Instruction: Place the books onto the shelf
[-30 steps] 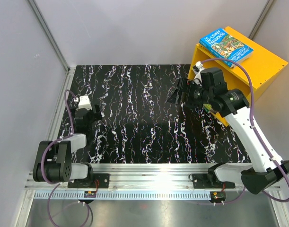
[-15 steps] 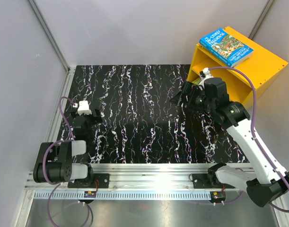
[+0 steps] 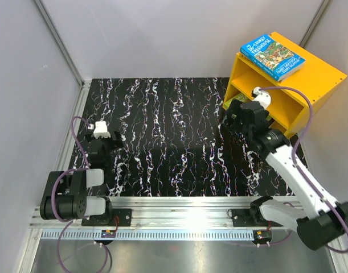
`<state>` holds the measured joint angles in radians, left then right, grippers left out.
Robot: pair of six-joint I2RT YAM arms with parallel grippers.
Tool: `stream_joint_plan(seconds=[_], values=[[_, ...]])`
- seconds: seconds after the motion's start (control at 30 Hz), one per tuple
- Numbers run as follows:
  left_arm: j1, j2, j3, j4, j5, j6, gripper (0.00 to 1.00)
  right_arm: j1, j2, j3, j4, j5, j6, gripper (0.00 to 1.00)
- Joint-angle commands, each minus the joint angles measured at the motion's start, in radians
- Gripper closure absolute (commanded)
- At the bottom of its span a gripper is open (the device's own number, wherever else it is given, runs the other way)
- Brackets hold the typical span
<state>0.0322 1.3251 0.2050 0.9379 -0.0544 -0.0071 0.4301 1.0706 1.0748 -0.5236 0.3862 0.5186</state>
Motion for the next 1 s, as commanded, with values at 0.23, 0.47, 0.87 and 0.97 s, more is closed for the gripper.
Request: stream_joint_plan(seconds=[0.23, 0.47, 0.87, 0.97], values=[[-0.002, -0.001, 0.007, 0.113, 0.005, 0.018, 0.01, -0.097, 0.171, -0.379, 0.559, 0.486, -0.286, 0.0], [-0.002, -0.001, 0.007, 0.113, 0.005, 0.016, 0.01, -0.243, 0.224, -0.618, 1.085, 0.407, -0.314, 0.0], [0.0, -0.001, 0.007, 0.113, 0.005, 0.016, 0.01, -0.495, 0.47, -0.748, 1.621, -0.328, -0.459, 0.0], [-0.002, -0.001, 0.005, 0.113, 0.005, 0.016, 0.01, -0.501, 0.479, -0.694, 1.547, -0.383, -0.473, 0.0]])
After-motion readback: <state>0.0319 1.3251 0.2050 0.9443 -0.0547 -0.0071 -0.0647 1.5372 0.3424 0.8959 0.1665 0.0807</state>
